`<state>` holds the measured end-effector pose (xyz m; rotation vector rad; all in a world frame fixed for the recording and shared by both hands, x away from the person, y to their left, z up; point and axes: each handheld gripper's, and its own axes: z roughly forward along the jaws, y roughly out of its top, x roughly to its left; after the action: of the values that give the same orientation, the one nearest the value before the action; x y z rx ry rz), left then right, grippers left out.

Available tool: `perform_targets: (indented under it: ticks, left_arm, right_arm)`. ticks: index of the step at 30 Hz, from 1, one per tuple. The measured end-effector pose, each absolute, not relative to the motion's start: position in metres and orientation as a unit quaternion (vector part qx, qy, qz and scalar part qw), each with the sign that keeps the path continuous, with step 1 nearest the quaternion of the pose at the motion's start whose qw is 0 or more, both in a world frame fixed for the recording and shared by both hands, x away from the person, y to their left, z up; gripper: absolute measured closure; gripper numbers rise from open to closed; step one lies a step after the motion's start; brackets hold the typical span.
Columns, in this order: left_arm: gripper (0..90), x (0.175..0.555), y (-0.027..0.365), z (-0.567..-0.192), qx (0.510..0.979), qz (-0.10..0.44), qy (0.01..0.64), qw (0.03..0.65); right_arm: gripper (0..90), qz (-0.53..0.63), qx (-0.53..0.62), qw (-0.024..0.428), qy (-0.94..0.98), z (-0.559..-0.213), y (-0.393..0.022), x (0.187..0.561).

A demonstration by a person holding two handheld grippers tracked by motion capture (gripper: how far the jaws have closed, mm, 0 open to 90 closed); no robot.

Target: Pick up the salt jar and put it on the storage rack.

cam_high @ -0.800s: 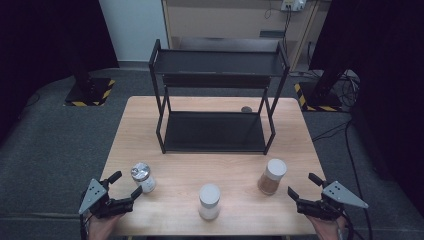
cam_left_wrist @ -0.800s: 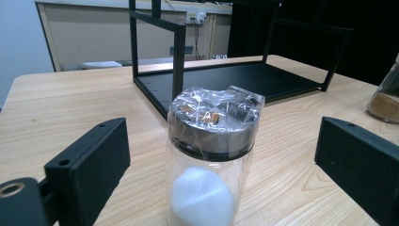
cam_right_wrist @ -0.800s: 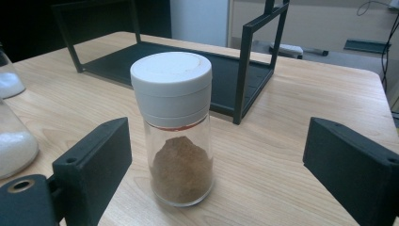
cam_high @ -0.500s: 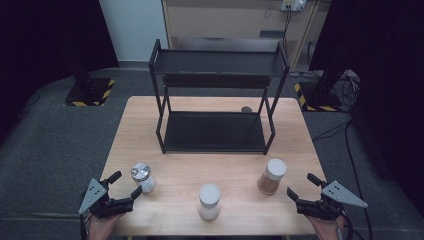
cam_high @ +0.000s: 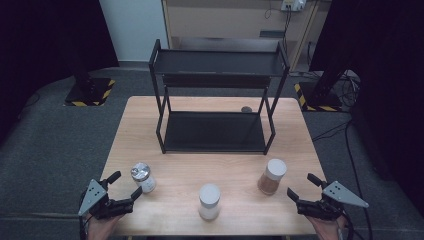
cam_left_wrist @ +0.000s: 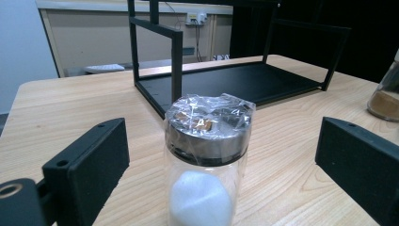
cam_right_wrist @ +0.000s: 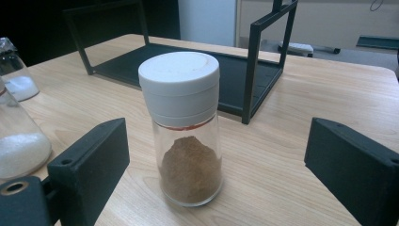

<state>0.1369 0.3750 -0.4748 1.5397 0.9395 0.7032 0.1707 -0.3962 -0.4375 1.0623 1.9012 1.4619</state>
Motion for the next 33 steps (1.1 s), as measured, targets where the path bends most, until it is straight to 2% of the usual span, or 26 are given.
perform_targets:
  ticks: [12,33]
  left_arm:
    - [2.3,0.134,0.384,-0.448,0.657,0.284,0.403,0.571]
    - [2.6,0.156,0.394,-0.419,0.674,0.269,0.411,0.552]
  right_arm:
    - [7.2,0.542,0.392,0.254,0.699,-0.438,-0.397,0.171]
    - [7.4,0.546,0.395,0.251,0.695,-0.439,-0.399,0.171]
